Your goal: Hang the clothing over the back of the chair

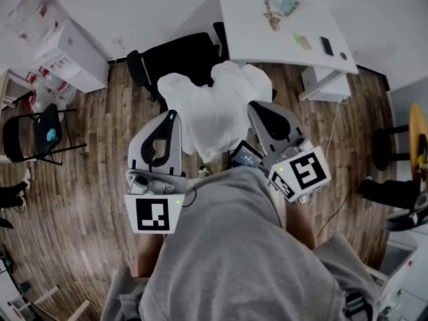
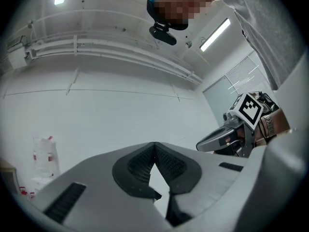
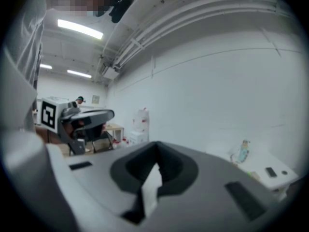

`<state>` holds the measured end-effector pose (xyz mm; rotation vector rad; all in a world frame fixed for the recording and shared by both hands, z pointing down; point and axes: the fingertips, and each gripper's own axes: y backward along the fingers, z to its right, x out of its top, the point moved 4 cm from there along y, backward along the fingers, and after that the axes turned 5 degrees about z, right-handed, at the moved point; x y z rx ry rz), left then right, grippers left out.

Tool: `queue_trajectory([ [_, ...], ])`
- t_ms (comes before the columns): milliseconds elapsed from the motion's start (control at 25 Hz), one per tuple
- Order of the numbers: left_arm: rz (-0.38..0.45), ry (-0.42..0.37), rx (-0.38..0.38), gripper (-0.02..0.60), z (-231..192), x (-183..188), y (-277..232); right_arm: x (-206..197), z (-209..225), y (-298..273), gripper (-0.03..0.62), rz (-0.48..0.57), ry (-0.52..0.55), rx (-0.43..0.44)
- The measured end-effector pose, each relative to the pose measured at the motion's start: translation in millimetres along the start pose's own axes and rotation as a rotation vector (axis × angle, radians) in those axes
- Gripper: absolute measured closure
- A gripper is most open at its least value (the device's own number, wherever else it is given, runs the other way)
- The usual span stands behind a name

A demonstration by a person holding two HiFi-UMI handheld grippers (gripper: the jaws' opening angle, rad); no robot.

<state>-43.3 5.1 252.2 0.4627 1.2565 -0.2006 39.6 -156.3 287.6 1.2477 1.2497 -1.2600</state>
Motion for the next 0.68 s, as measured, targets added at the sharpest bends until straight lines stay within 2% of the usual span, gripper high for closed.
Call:
queue_trajectory([
  [680,0.019,0.015,-0.079,0.551,18,0,-7,-5,6,18,0.560,-0.025,0.018,-0.046],
])
